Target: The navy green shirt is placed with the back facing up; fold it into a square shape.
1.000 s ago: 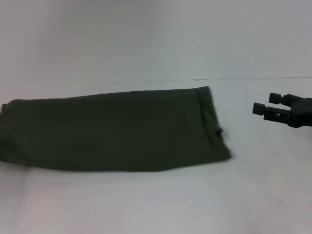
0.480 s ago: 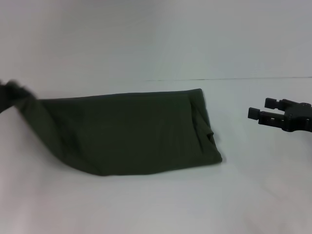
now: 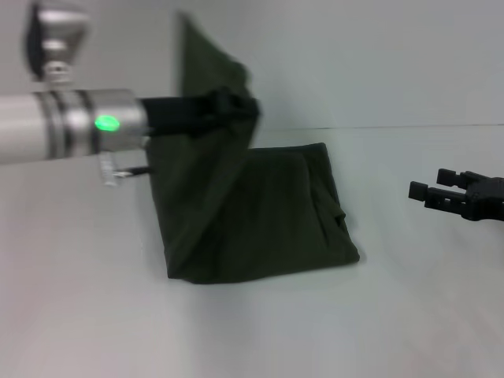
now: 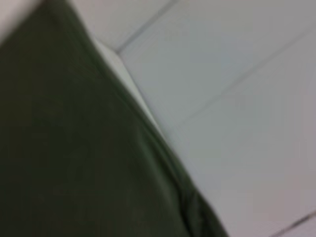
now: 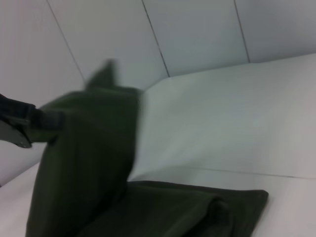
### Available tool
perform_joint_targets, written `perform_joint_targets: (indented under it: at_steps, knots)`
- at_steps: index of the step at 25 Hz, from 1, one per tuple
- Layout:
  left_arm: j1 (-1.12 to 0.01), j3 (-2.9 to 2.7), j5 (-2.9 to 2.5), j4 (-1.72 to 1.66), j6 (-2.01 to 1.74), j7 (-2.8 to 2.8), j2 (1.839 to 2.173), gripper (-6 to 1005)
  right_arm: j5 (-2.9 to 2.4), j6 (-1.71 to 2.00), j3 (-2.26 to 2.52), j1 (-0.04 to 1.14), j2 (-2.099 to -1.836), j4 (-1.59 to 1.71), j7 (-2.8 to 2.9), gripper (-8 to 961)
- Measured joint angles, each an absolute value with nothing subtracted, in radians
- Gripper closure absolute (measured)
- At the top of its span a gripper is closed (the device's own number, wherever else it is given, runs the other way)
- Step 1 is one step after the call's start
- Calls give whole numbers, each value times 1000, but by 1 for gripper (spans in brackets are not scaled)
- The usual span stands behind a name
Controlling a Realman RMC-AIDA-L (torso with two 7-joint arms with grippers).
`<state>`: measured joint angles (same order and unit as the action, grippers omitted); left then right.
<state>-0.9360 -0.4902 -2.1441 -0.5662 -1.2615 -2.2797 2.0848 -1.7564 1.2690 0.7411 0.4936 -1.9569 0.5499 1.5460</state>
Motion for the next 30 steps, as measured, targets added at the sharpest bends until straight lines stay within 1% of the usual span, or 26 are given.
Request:
perform_joint_targets:
  at_steps: [3, 5, 7, 12, 17, 21, 24, 28, 30]
  knots:
    - [-970, -578, -2143, -541, -1148, -2283, 2141, 962, -1756, 1266, 741, 491, -1957, 543, 1547, 48]
    - [-987, -617, -2134, -478, -1064, -2283, 2164, 962, -1756, 1265, 741, 490, -1957, 542, 1548, 48]
    - [-1007, -635, -2109, -369, -990, -2267, 2172, 961, -1756, 1264, 741, 489, -1957, 542, 1552, 48]
    - [-1014, -628, -2028, -226, -948, -2234, 2175, 960, -1756, 1263, 741, 488, -1955, 535, 1556, 47]
    - [-967, -628, -1833, -240, -1146, -2226, 2168, 769, -1756, 1239, 741, 493, -1954, 530, 1564, 47]
    - [-887, -628, -1611, -340, -1378, -2119, 2166, 608, -1748, 1210, 735, 499, -1960, 529, 1575, 48]
    - [-818, -629, -1511, -377, -1435, -1949, 2163, 480, -1744, 1212, 701, 517, -1974, 536, 1575, 48]
    - [-738, -629, -1479, -386, -1378, -1687, 2162, 290, -1747, 1217, 698, 578, -1987, 540, 1536, 48]
    - [-705, -628, -1470, -386, -1352, -1588, 2162, 165, -1759, 1208, 718, 622, -2002, 542, 1491, 48]
